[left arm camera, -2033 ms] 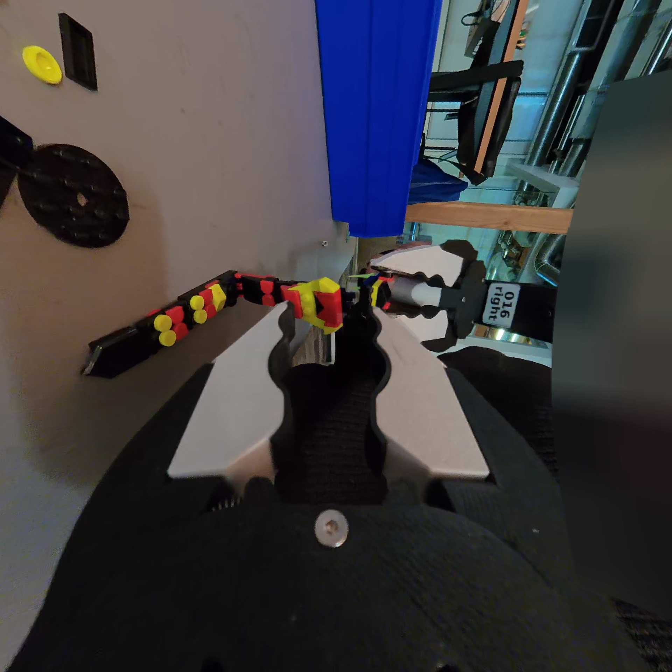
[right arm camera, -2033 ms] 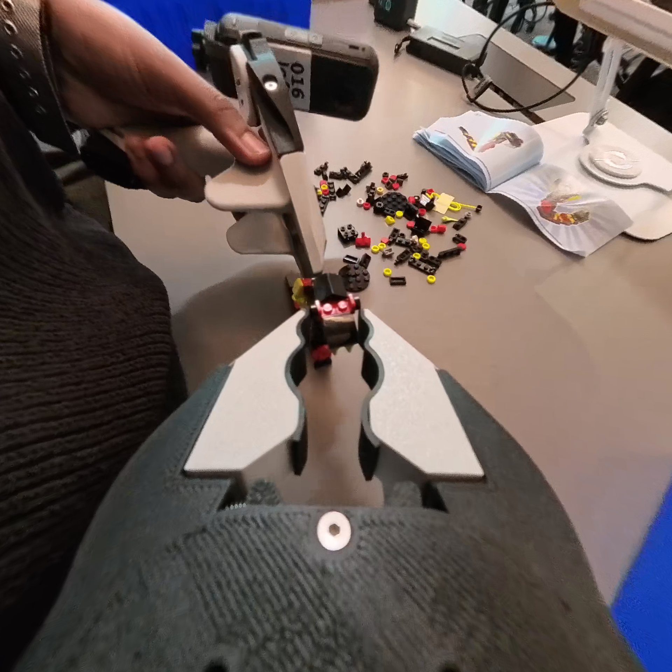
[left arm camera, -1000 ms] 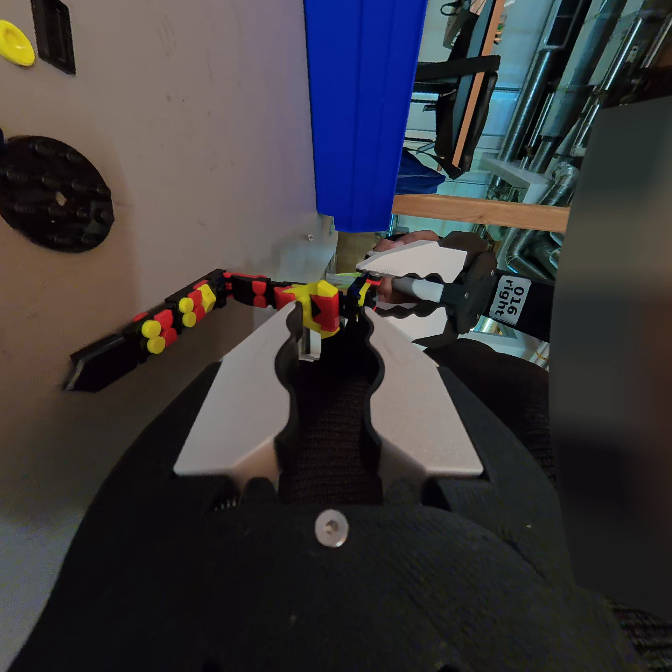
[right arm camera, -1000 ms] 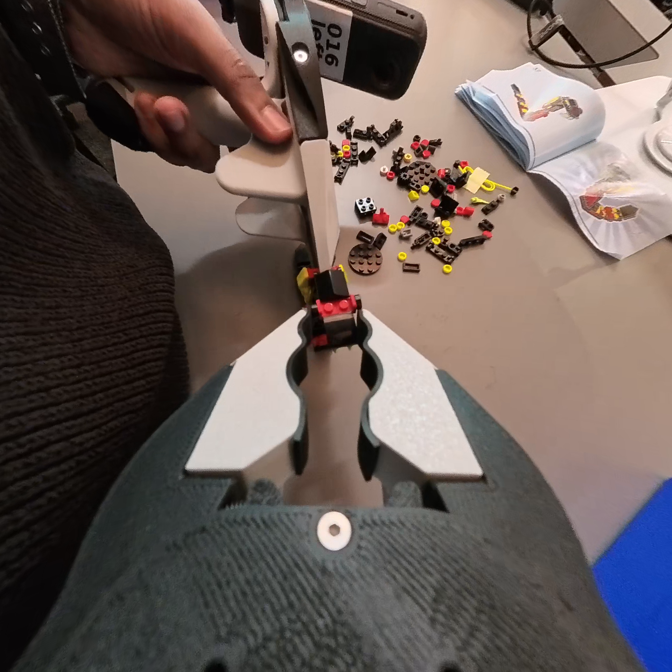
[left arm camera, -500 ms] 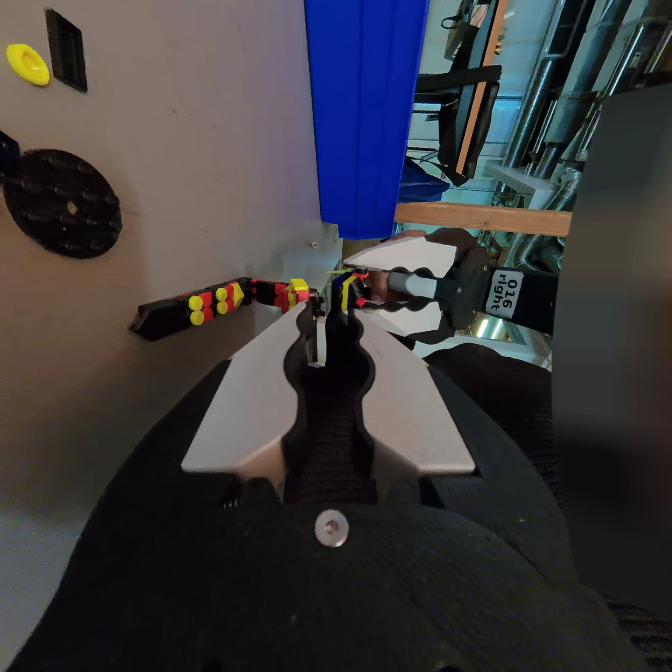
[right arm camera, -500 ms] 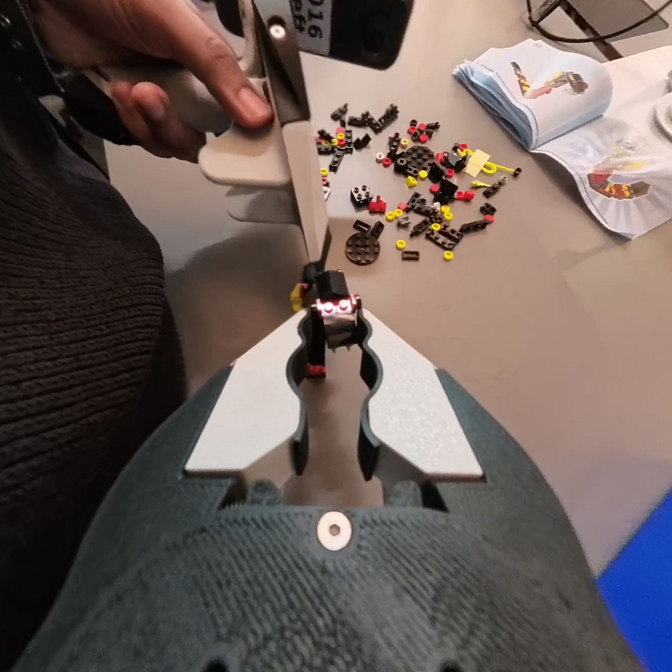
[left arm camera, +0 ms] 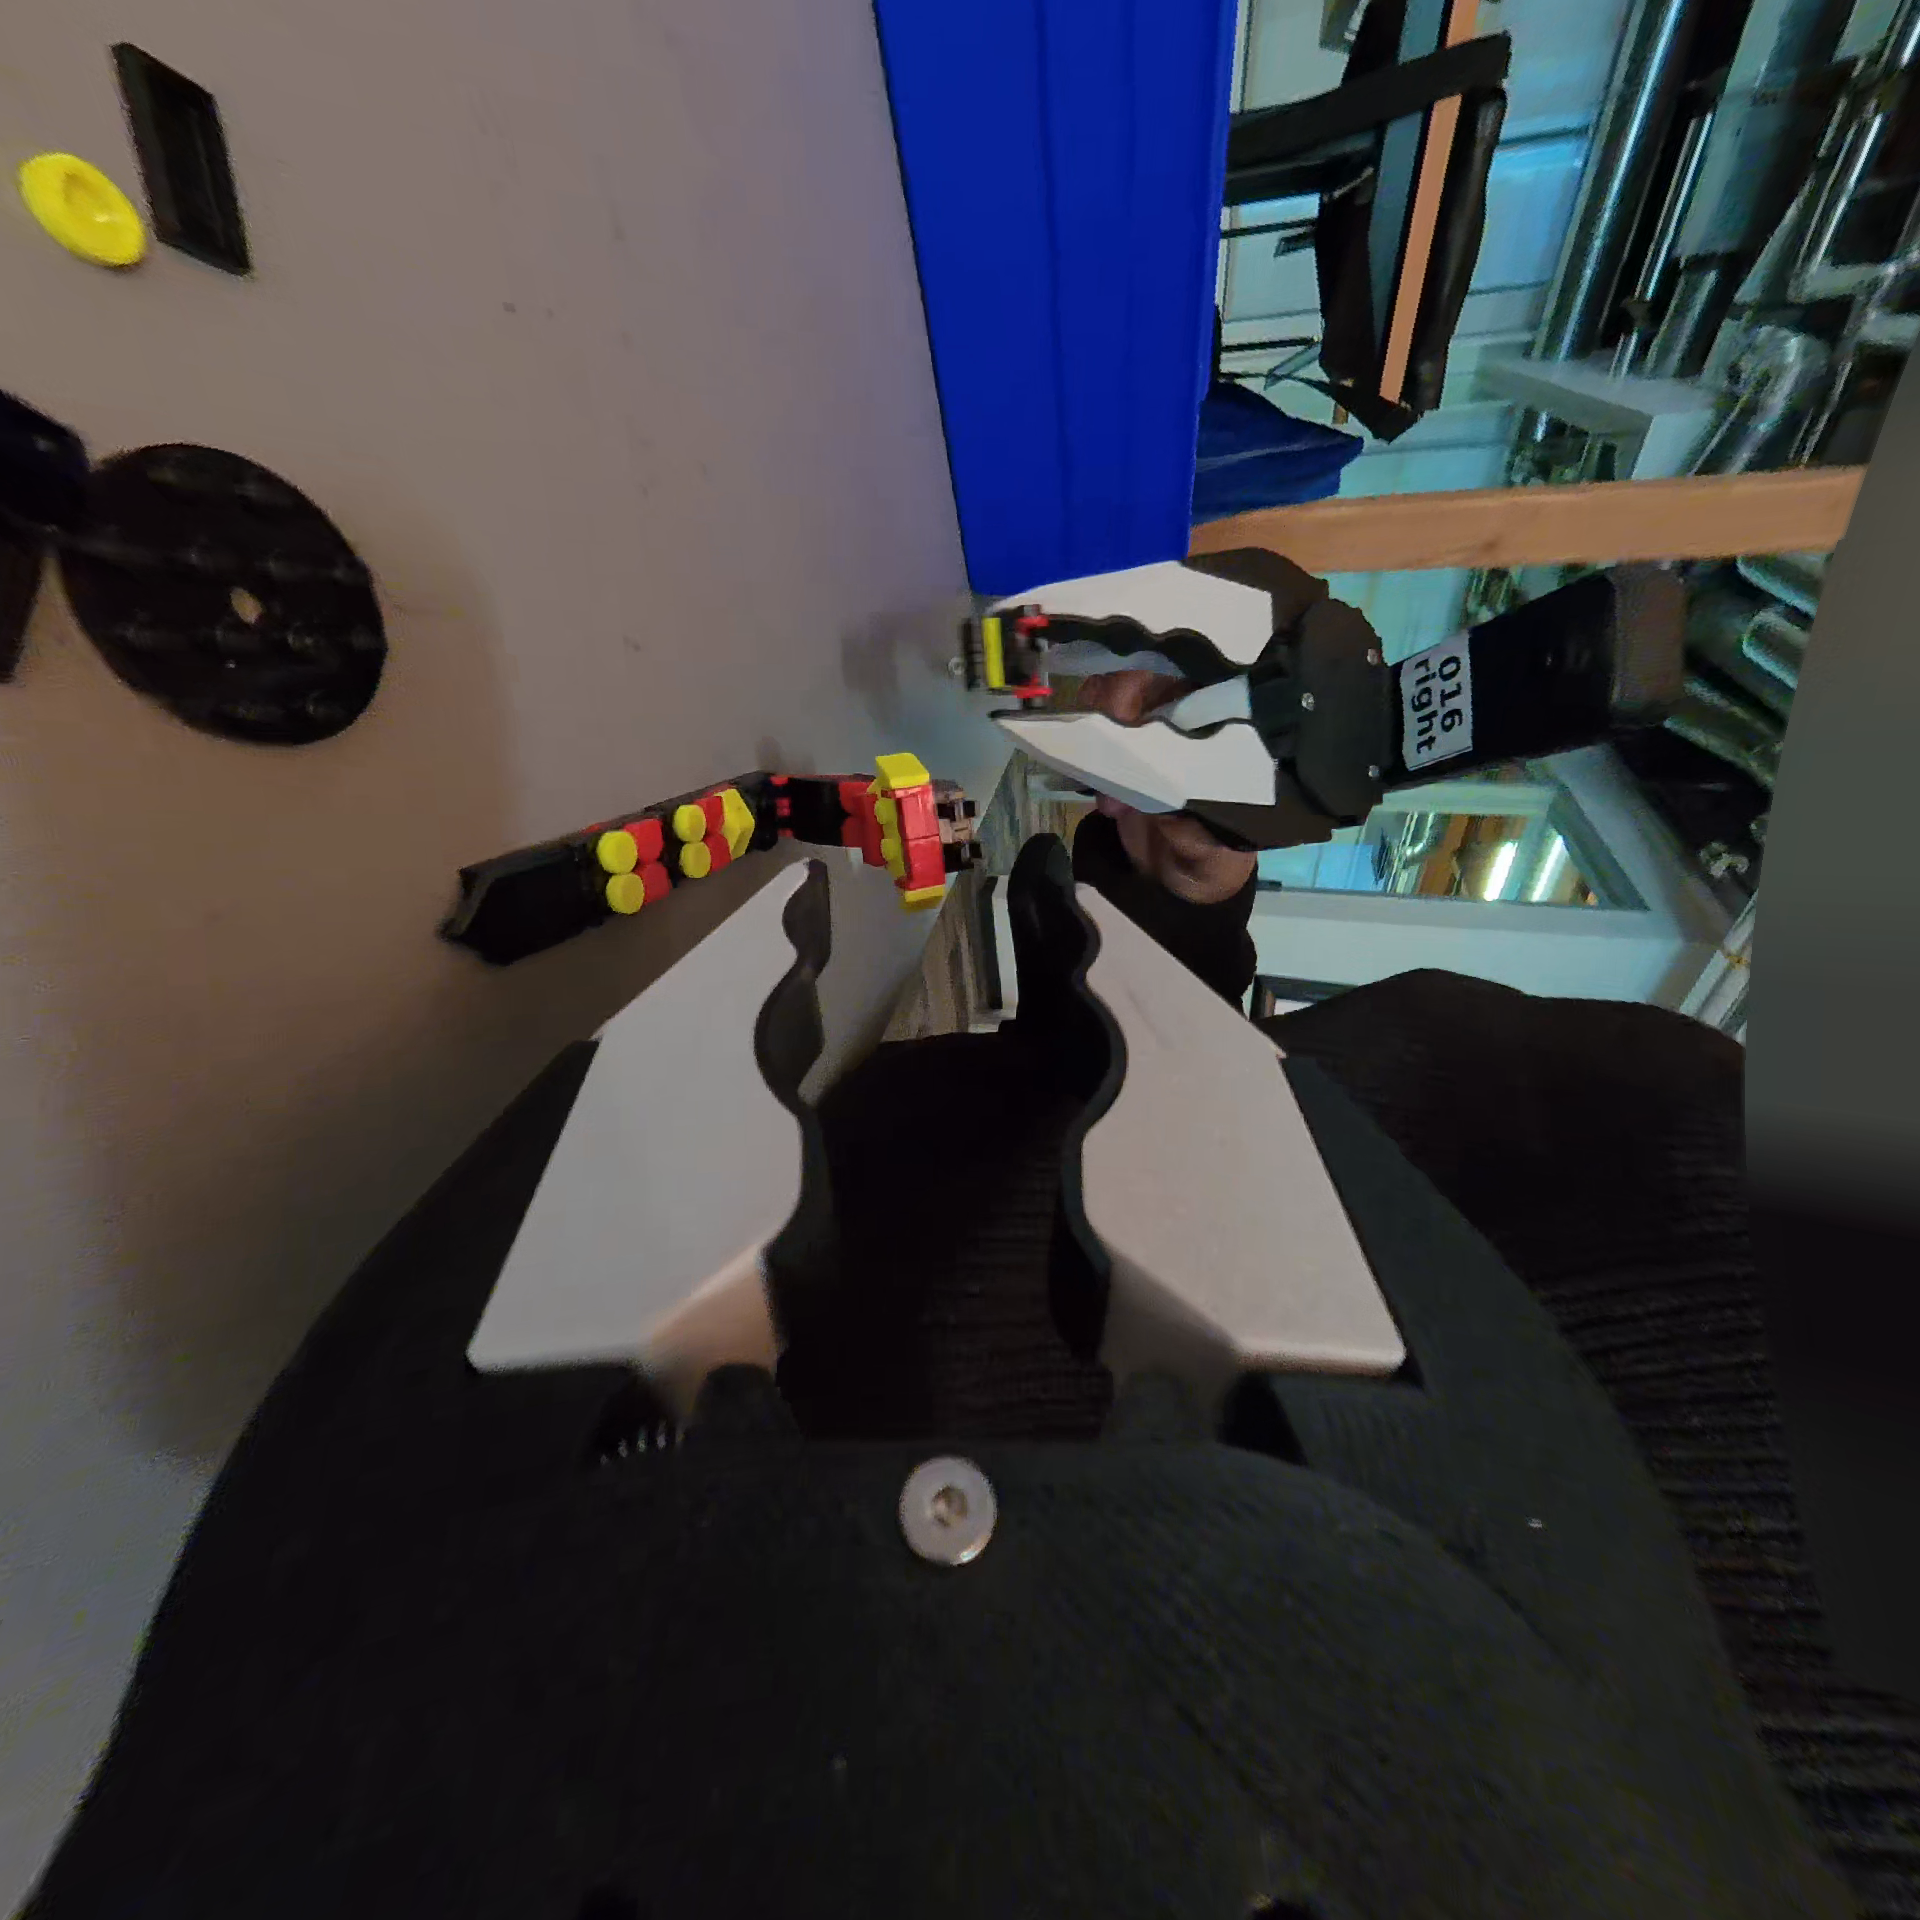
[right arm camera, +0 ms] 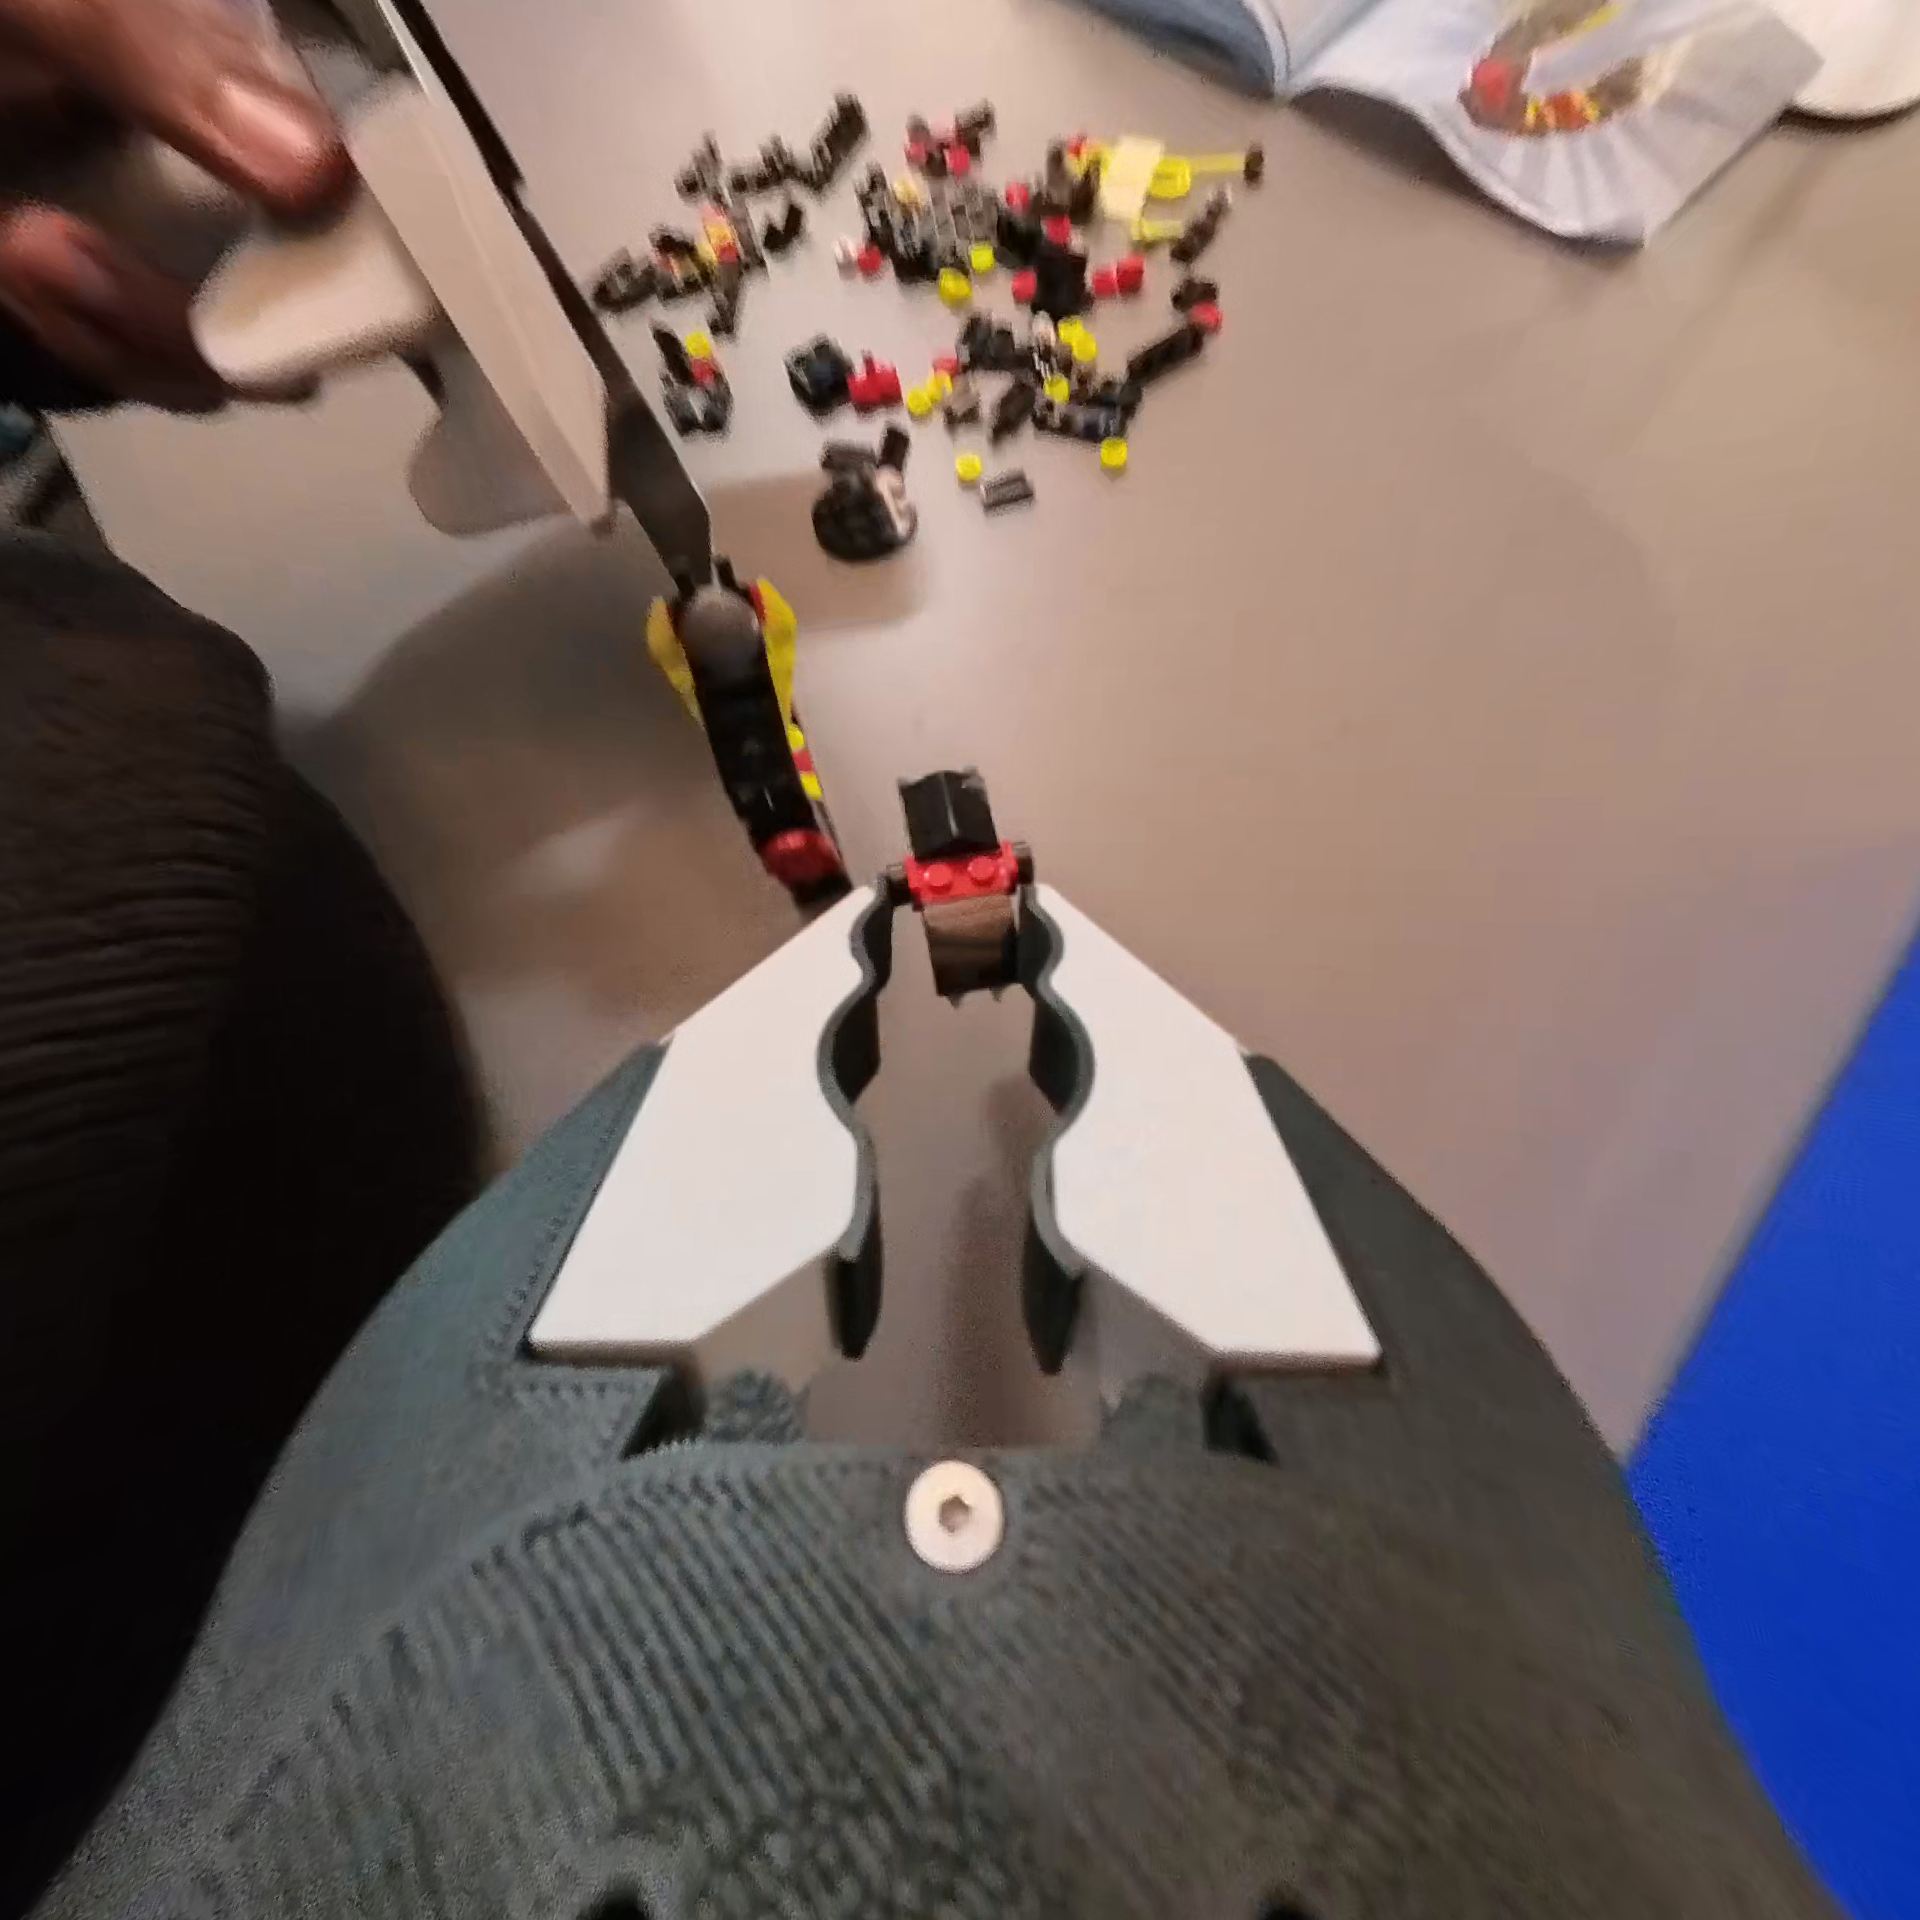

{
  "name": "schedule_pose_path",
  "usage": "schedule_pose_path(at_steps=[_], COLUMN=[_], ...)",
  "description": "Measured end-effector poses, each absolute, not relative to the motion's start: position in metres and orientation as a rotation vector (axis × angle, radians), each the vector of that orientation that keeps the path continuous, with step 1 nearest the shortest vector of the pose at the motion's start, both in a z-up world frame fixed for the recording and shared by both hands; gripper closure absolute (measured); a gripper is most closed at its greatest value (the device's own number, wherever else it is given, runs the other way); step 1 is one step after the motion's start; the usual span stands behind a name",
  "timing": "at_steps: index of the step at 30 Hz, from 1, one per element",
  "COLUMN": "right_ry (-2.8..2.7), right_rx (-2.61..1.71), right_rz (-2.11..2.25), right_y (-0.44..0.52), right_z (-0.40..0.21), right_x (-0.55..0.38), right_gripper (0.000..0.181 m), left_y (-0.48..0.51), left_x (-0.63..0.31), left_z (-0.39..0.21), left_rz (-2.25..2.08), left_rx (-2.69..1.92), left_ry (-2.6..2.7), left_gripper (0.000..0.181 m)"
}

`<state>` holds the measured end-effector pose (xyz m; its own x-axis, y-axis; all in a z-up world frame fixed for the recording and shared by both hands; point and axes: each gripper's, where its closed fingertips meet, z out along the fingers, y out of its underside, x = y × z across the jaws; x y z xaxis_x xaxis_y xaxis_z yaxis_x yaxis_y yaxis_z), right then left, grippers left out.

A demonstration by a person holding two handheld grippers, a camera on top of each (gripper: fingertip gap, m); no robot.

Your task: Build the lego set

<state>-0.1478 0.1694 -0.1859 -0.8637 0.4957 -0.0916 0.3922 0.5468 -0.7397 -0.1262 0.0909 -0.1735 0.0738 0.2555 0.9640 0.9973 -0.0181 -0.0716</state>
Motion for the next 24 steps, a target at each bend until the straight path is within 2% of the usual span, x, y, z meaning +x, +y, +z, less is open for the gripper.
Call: schedule_pose_path(at_steps=[5,16,20,24], right_ry=[-2.644,-2.664,-2.649,-2.591], right_rx=[-0.757,-0.802,-0.787,-0.683], right_rz=[1.026,0.973,0.998,1.215], right_y=[0.178,0.184,0.187,0.166], right_z=[-0.211,-0.232,-0.223,-0.189], right_x=[-0.146,-0.151,-0.152,-0.149], right_gripper=[0.159,0.158,0.127,0.125], left_y=[0.098,0.091,0.081,0.074], left_x=[-0.121,-0.127,-0.130,-0.133], left_z=[-0.179,-0.176,-0.181,-0.197], left_rz=[-1.001,-0.924,-0.851,-0.727], left_rx=[-1.515,-1.481,-1.569,-1.736], left_ry=[-1.309,-1.289,-1.268,-1.255], left_gripper=[0.132,0.131,0.132,0.142])
